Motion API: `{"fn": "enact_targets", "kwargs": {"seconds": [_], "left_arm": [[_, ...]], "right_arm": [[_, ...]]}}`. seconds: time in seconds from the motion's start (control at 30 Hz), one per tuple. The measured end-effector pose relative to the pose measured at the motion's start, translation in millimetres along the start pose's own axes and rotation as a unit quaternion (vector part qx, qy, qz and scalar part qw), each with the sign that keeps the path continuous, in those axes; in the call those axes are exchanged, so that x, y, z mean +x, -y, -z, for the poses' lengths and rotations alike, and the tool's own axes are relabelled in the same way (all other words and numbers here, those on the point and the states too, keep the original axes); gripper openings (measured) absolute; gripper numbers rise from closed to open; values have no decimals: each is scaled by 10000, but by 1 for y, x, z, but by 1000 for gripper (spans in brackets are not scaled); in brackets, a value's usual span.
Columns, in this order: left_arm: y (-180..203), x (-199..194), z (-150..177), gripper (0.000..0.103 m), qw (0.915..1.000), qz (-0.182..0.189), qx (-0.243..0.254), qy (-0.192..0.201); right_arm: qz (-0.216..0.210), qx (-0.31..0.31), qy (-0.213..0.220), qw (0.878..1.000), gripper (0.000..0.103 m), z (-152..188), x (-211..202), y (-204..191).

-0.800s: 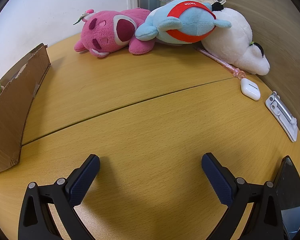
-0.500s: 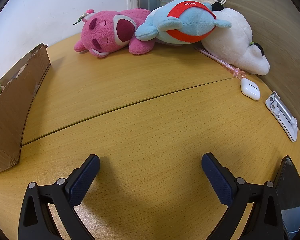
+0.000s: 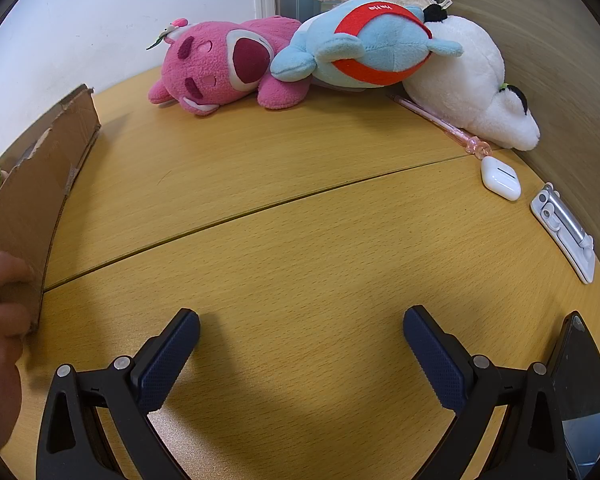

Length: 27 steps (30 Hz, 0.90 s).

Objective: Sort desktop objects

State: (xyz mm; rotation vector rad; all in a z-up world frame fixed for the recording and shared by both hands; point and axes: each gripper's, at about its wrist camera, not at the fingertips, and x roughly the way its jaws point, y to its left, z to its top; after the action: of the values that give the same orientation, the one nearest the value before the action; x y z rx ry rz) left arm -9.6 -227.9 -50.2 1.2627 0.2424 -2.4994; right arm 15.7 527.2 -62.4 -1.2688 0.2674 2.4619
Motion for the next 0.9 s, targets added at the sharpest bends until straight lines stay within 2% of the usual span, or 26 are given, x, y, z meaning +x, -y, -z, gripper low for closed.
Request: {"fn": "enact_targets", "kwargs": {"seconds": [0.23,0.9], "left_arm": [[2,0,0,103,10000,-1,-3,0],[2,1,-1,103,10000,-12,-20,-5]], "right_arm": [[6,-5,11,10000,103,6,-12,7],[10,-4,22,10000,103,7,-14,8]]}}
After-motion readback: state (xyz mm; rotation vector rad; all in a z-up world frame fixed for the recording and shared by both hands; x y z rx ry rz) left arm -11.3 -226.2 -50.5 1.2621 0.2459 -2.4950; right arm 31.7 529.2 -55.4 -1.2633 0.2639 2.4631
